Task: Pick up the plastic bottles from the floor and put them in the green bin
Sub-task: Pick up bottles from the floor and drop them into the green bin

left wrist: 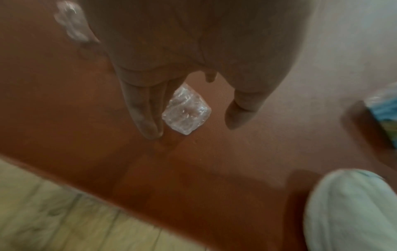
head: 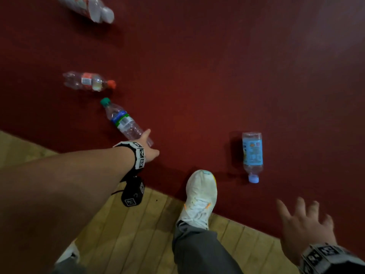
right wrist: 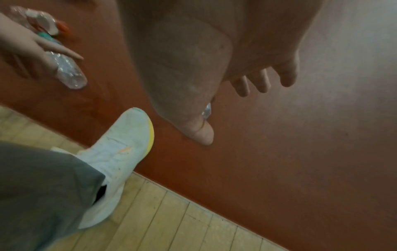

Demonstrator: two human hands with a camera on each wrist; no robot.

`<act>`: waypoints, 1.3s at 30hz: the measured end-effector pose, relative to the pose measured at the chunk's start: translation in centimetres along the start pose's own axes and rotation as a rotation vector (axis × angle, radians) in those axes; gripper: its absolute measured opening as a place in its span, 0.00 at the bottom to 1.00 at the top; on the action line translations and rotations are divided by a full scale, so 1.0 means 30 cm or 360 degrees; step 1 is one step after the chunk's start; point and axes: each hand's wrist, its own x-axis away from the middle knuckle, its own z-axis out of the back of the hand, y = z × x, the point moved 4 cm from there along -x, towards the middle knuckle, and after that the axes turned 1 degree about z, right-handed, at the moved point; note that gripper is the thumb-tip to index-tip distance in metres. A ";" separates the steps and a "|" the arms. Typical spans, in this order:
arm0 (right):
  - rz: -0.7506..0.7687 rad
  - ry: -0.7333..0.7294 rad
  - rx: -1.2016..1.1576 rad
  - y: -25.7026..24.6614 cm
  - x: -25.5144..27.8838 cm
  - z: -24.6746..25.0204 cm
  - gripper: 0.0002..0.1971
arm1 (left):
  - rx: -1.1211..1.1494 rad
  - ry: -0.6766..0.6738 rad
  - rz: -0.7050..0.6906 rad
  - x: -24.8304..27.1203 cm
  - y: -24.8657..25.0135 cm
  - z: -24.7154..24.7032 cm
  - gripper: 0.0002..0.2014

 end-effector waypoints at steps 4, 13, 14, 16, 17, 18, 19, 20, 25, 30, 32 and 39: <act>0.0000 -0.0008 0.0019 -0.023 -0.080 0.047 0.40 | 0.0215 0.0179 0.0044 0.008 -0.035 -0.019 0.35; -0.0063 0.0150 -0.0439 -0.118 -0.283 0.283 0.42 | 0.0177 0.0242 -0.0556 0.338 0.108 0.002 0.31; -0.0071 0.0185 -0.0488 -0.125 -0.320 0.299 0.43 | 0.0135 0.0246 -0.0637 0.348 0.131 0.002 0.31; -0.0101 0.0222 -0.0601 -0.151 -0.385 0.306 0.43 | 0.0060 0.0255 -0.0735 0.353 0.150 -0.013 0.31; -0.0127 0.0219 -0.0660 -0.161 -0.422 0.294 0.42 | 0.0039 0.0259 -0.0767 0.343 0.160 -0.034 0.31; -0.0151 0.0205 -0.0715 -0.174 -0.451 0.279 0.42 | 0.0031 0.0255 -0.0784 0.339 0.161 -0.051 0.31; -0.0182 0.0199 -0.0758 -0.184 -0.479 0.255 0.41 | 0.0032 0.0248 -0.0790 0.328 0.162 -0.077 0.31; -0.0208 0.0227 -0.0775 -0.190 -0.495 0.239 0.39 | 0.0037 0.0249 -0.0788 0.322 0.158 -0.096 0.31; -0.0220 0.0564 -0.0858 -0.172 -0.493 0.218 0.19 | 0.0013 0.0200 -0.0771 0.318 0.156 -0.172 0.30; -0.0210 0.0655 -0.1103 -0.096 -0.285 0.277 0.17 | -0.0079 0.0202 -0.0836 0.455 0.190 -0.076 0.28; -0.0208 0.0739 -0.1137 -0.036 -0.168 0.334 0.17 | -0.0127 0.0236 -0.0903 0.554 0.227 0.021 0.27; -0.0335 0.0897 -0.1392 0.271 0.453 0.599 0.21 | -0.0278 0.0464 -0.1181 1.058 0.330 0.500 0.20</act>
